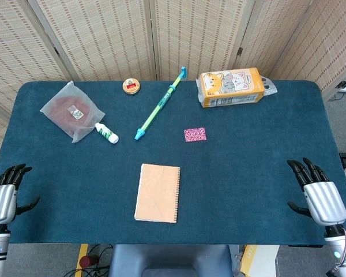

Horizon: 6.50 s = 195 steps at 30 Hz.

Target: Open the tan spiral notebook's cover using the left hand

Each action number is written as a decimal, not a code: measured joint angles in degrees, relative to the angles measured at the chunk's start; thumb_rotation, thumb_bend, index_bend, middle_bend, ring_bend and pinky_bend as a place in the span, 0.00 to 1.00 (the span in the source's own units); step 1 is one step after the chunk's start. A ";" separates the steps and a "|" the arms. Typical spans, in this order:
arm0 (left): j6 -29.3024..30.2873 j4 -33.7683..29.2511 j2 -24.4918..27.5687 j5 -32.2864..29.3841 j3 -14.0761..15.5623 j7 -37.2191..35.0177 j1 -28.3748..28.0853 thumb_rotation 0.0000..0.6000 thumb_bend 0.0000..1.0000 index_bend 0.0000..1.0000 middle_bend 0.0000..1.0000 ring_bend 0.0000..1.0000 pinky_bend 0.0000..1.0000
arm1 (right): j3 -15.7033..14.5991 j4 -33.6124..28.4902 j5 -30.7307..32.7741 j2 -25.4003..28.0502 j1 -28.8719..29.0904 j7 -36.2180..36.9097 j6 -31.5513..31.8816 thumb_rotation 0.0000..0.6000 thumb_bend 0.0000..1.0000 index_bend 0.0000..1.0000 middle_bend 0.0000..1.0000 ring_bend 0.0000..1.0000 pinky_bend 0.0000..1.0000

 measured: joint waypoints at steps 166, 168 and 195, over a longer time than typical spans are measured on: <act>-9.10 55.85 -41.31 17.09 5.32 -48.76 -25.19 1.00 0.40 0.36 0.17 0.14 0.22 | 10.84 44.87 2.57 -60.51 36.13 -10.64 -18.51 1.00 0.00 0.00 0.00 0.00 0.00; -8.90 56.56 -41.49 17.22 5.47 -49.29 -25.22 1.00 0.44 0.38 0.17 0.14 0.22 | 10.78 45.04 2.56 -60.53 36.12 -10.56 -18.52 1.00 0.00 0.00 0.00 0.00 0.00; -6.19 53.78 -37.31 17.65 5.84 -50.39 -25.22 1.00 0.62 0.55 0.18 0.14 0.22 | 9.27 31.37 -1.28 -50.62 32.69 -13.27 -11.23 1.00 0.00 0.00 0.00 0.00 0.00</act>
